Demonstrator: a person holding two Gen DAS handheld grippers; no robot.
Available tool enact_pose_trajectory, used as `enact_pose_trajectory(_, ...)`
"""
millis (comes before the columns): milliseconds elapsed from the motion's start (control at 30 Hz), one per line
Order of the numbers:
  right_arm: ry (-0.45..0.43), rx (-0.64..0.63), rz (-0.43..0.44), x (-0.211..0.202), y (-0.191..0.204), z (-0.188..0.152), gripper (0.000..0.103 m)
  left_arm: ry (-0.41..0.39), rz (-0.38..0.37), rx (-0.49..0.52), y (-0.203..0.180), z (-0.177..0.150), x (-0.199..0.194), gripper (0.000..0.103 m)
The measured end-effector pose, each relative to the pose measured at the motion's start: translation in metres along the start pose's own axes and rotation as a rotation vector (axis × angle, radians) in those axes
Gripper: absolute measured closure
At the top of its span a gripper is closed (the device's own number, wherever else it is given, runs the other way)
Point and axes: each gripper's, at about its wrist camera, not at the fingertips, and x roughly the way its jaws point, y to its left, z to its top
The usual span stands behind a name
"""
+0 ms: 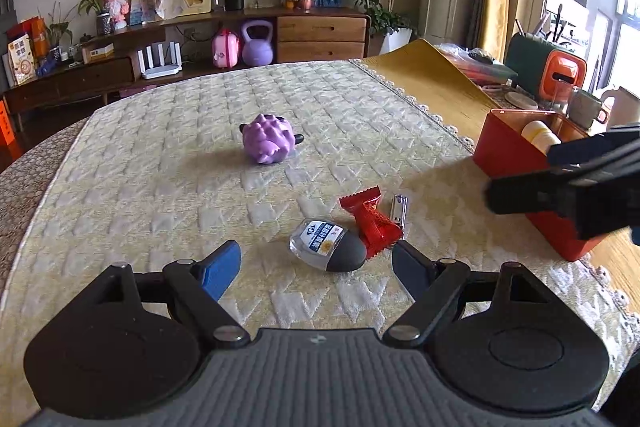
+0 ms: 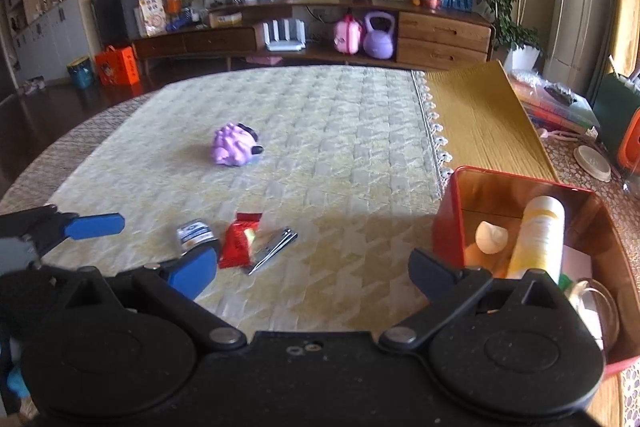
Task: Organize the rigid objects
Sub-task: 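Withdraw both tools toward the red packet, clipper and small bottle, then grasp the silver nail clipper with the right gripper while the left grasps the small white bottle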
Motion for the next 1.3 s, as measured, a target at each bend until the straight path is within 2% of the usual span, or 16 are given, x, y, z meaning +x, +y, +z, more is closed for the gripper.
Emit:
enact_pose_trajectory(367,0.083,0.043,-0.037,0.052,-0.002,0.005,0.016,0.012,-0.001,0.048,-0.002,-0.003,0.032,0.02)
enact_pose_trajectory(700,0.12,0.012,-0.043,0.08,0.01,0.005,0.03,0.01,-0.001,0.054,0.002,-0.003,0.043,0.02)
enact_pose_trajectory(800,0.117,0.003,-0.03,0.082,0.014,0.003,0.032,0.01,-0.001,0.058,0.002,-0.002,0.045,0.02)
enact_pose_trajectory(833,0.118,-0.005,-0.025,0.083,0.017,0.003,0.038,0.011,-0.002,0.062,0.002,-0.003,0.046,0.02)
enact_pose_trajectory(900,0.116,-0.036,-0.029,0.084,0.023,0.001,0.041,0.008,-0.002,0.071,0.001,-0.003,0.047,0.02)
enact_pose_trajectory(1033,0.1,-0.06,-0.015,0.082,0.028,-0.001,0.053,0.007,-0.006,0.085,-0.001,-0.005,0.049,0.026)
enact_pose_trajectory(1200,0.088,-0.081,0.009,0.078,0.034,-0.003,0.071,-0.002,-0.019,0.134,-0.009,-0.006,0.048,0.04)
enact_pose_trajectory(1233,0.086,-0.083,0.014,0.077,0.034,-0.003,0.074,-0.004,-0.024,0.143,-0.01,-0.006,0.048,0.045)
enact_pose_trajectory(1300,0.082,-0.081,0.024,0.077,0.034,-0.005,0.076,-0.006,-0.024,0.158,-0.013,-0.006,0.047,0.048)
